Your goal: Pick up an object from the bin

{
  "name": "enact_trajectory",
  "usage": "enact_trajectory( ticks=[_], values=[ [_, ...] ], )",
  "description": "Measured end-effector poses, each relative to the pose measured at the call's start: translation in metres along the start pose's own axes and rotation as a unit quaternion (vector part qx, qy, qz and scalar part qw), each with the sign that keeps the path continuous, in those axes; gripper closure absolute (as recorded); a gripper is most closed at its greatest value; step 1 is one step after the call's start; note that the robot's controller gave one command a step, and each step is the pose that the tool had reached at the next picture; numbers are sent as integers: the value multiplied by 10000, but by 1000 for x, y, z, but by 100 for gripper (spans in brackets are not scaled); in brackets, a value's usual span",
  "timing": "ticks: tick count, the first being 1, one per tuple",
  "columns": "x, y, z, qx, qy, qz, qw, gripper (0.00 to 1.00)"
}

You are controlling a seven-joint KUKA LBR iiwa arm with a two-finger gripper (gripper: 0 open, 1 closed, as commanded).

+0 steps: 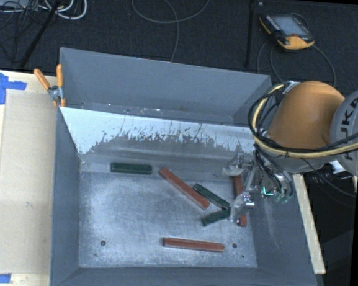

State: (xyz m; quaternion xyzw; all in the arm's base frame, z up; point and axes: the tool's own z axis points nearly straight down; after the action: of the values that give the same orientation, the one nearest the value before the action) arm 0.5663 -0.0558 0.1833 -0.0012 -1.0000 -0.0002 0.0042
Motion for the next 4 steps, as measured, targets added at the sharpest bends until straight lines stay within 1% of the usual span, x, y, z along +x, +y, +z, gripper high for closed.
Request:
enact_trajectory(
  ticks=[1, 2, 3, 4],
  values=[
    [-2, 0, -4, 4, -37, -7, 10000, 0],
    [-14, 1, 37, -4, -58, 556, 9984, 0],
    [48, -2, 52, 1, -33, 612, 9981, 0],
    [-30, 41, 43, -7, -41, 1098, 9939, 0]
  ],
)
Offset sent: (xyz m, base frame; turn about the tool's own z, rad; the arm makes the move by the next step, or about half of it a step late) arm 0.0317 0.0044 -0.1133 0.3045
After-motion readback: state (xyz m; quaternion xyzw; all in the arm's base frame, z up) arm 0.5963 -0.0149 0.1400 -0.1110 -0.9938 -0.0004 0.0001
